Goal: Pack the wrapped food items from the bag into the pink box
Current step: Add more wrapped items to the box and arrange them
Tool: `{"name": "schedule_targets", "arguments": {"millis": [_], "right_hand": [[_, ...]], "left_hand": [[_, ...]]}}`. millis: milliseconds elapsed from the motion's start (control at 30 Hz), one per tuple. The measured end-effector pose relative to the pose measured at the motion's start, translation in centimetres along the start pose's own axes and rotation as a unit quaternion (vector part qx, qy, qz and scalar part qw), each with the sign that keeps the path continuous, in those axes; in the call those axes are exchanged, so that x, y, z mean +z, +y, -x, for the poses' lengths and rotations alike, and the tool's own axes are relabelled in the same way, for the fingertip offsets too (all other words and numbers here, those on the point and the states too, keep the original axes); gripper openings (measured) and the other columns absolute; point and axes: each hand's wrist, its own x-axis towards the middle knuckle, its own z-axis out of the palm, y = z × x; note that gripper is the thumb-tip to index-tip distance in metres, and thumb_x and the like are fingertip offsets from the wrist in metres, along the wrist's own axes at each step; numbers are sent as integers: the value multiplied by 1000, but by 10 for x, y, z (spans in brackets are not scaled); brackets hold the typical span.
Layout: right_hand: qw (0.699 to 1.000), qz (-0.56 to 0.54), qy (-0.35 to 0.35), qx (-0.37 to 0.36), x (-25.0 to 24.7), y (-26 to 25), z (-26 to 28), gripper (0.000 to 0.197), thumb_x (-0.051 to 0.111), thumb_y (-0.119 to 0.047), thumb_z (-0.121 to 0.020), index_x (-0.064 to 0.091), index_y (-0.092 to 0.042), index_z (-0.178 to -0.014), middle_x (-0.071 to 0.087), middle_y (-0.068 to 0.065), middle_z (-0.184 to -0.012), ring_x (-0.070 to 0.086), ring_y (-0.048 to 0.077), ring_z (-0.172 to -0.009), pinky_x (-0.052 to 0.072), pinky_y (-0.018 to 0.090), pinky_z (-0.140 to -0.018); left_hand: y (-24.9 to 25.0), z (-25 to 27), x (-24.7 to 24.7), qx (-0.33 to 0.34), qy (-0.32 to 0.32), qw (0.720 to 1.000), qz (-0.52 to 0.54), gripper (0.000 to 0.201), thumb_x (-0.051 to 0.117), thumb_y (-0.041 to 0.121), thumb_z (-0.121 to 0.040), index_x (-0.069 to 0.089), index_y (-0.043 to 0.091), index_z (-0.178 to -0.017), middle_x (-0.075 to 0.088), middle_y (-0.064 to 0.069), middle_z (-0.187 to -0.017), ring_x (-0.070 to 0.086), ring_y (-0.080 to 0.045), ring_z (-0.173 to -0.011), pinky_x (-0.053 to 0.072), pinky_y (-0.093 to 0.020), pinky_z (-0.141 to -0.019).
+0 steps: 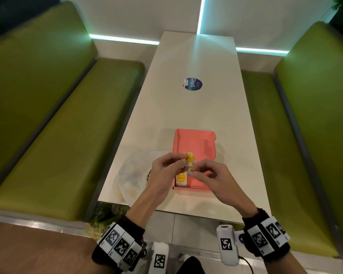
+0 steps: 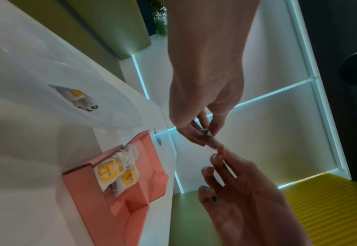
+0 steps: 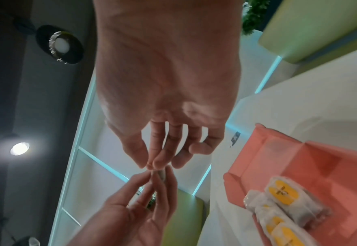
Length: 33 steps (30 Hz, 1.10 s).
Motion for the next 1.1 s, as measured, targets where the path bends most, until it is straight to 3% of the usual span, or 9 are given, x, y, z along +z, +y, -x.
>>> {"name": "schedule_targets", "arguments": {"millis": [67, 233, 333, 467, 533, 700, 900, 1000, 1100], "right_hand": [[999, -32, -1, 2, 2, -2, 2, 10, 69, -8, -91, 72, -16, -97, 70, 3, -88, 63, 23, -86, 50, 41, -77], [999, -35, 31, 1, 13, -1, 7, 19, 66, -7, -92, 73, -20, -103, 72, -6, -96, 65, 19, -91, 52, 40, -79], [999, 6, 40, -20, 21, 3, 12, 34, 63, -7, -94, 69, -33, -116, 66, -13, -103, 62, 15, -90, 48, 31, -74], [990, 87, -104, -42, 20, 3, 23, 46, 57, -12, -99, 50, -38, -136, 59, -21, -118, 56, 6, -102, 40, 10, -77], [987, 93, -127, -41, 9, -3, 23, 40, 56, -14, -100, 55, -42, -128, 63, -19, -118, 56, 0, -99, 39, 10, -77], [991, 105, 77, -40, -10, -14, 6, 22, 68, -21, -92, 66, -34, -110, 63, -15, -101, 59, 7, -86, 44, 15, -67], [984, 176, 14, -25, -9, -8, -8, 9, 69, -14, -91, 67, -22, -87, 64, -11, -80, 58, 6, -80, 40, 10, -66], [980, 195, 3, -33, -12, -8, -11, 8, 68, -13, -90, 67, -20, -87, 63, -12, -80, 57, 7, -80, 41, 13, -67], [974, 222, -13, -41, -14, 1, -14, 5, 65, -15, -92, 64, -20, -89, 62, -11, -82, 57, 8, -80, 45, 20, -70]], "left_hand": [[-1, 0, 1, 22, 13, 999, -32, 13, 64, -6, -89, 68, -9, -101, 73, -17, -91, 71, -30, -87, 60, -37, -84], [-3, 4, 7, 69, 30, 994, -85, 10, 68, -3, -87, 72, -3, -97, 75, -12, -90, 73, -28, -88, 60, -37, -83], [-4, 6, 8, 90, 32, 992, -83, 11, 67, -1, -89, 73, -1, -99, 76, -9, -90, 74, -27, -87, 60, -33, -80], [-7, 4, 3, 125, 38, 985, -111, 12, 68, -6, -87, 73, 0, -95, 76, -6, -89, 73, -22, -86, 59, -30, -77], [-11, 3, 1, 138, 30, 982, -128, 14, 68, -10, -85, 72, 0, -94, 75, -4, -88, 73, -18, -85, 58, -27, -77], [-21, 6, 1, 147, -23, 977, -151, 12, 70, -9, -84, 65, 0, -90, 73, -6, -91, 73, -22, -86, 58, -32, -78], [-37, 11, 1, 122, -64, 976, -166, 16, 71, 2, -89, 58, 7, -96, 69, -4, -88, 72, -27, -80, 57, -59, -71], [-42, 9, 0, 122, -44, 974, -186, 13, 72, 6, -89, 60, 10, -93, 68, 1, -83, 70, -20, -77, 58, -54, -69], [-50, 4, -1, 126, -39, 963, -236, 20, 73, 5, -87, 60, 15, -97, 69, 0, -91, 70, -12, -82, 60, -36, -70]]}}
